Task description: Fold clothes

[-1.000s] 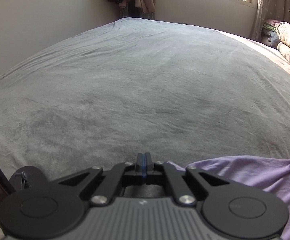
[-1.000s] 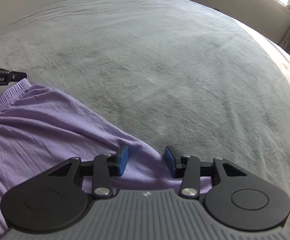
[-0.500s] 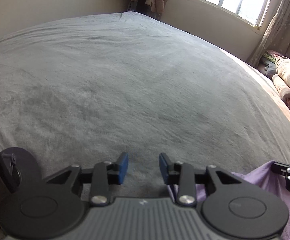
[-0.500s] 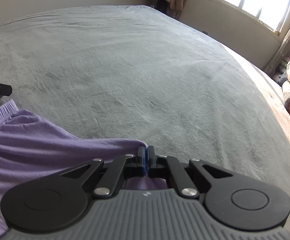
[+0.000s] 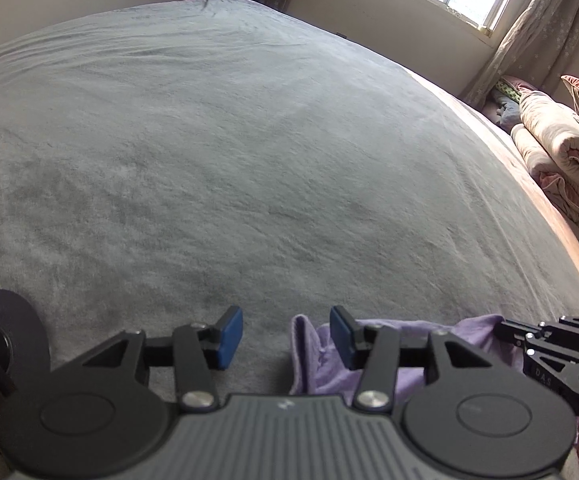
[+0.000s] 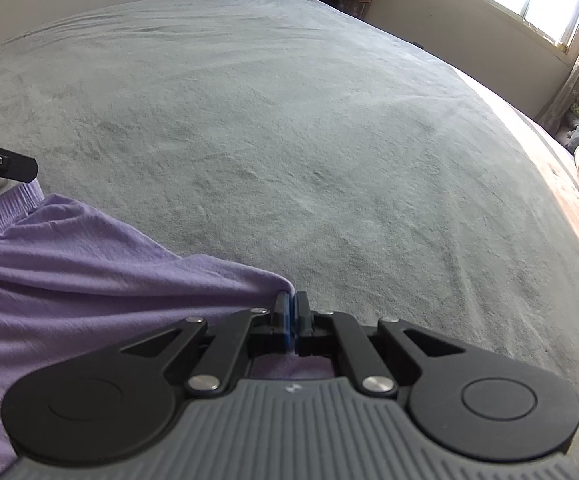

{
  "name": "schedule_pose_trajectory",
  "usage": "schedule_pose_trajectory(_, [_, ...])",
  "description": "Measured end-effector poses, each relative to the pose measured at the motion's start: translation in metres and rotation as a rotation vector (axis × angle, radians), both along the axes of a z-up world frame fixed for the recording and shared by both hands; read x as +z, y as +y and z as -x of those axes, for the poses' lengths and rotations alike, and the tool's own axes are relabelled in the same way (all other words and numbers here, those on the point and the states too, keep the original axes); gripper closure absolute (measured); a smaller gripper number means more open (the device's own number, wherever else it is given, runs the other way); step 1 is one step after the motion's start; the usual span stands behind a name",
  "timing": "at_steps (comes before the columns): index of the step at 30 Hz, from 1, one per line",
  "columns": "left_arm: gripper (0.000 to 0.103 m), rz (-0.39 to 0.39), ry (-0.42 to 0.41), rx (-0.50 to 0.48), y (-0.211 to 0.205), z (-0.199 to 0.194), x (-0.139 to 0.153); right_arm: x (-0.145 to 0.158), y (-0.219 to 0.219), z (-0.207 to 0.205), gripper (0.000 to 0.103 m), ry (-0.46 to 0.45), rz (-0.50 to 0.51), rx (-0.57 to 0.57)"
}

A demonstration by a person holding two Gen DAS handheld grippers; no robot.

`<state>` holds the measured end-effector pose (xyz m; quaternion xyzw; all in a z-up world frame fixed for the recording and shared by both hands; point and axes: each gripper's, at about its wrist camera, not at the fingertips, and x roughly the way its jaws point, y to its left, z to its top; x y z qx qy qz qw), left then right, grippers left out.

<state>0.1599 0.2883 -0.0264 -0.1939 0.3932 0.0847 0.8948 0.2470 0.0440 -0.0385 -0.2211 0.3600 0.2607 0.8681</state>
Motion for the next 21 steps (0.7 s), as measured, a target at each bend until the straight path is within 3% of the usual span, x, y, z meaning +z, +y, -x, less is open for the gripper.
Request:
schedule_pose_trajectory(1, [0.058, -0.006, 0.006, -0.006, -0.002, -0.001, -0.003, 0.000, 0.000, 0.000, 0.100, 0.002, 0.002, 0.000])
schedule_pose_trajectory(2, [0.067, -0.014, 0.010, -0.011, -0.004, -0.002, -0.006, 0.000, 0.000, 0.000, 0.100, 0.005, 0.004, 0.001])
schedule_pose_trajectory(3, [0.098, -0.034, 0.005, -0.010, -0.008, -0.002, -0.008, -0.001, 0.000, 0.001, 0.100, 0.008, 0.006, 0.001])
schedule_pose_trajectory(5, [0.098, -0.098, -0.018, 0.012, -0.016, 0.000, -0.008, 0.000, 0.001, 0.002, 0.100, 0.003, 0.012, 0.005])
schedule_pose_trajectory(8, [0.099, -0.272, -0.097, 0.072, -0.031, 0.007, -0.001, 0.004, 0.004, 0.005, 0.100, -0.059, 0.005, 0.009])
schedule_pose_trajectory(9, [0.099, -0.296, -0.121, 0.095, -0.032, 0.009, 0.000, 0.006, 0.005, 0.006, 0.100, -0.077, -0.004, 0.010])
schedule_pose_trajectory(13, [0.099, -0.364, -0.147, 0.145, -0.030, 0.011, -0.007, 0.007, 0.014, 0.001, 0.100, -0.098, -0.026, 0.011])
schedule_pose_trajectory(17, [0.097, -0.433, -0.155, 0.150, -0.029, 0.011, -0.027, -0.008, 0.022, -0.010, 0.100, -0.051, -0.016, 0.005])
schedule_pose_trajectory(21, [0.090, -0.427, -0.157, 0.152, -0.027, 0.010, -0.027, -0.013, 0.021, -0.012, 0.098, -0.048, -0.025, -0.014])
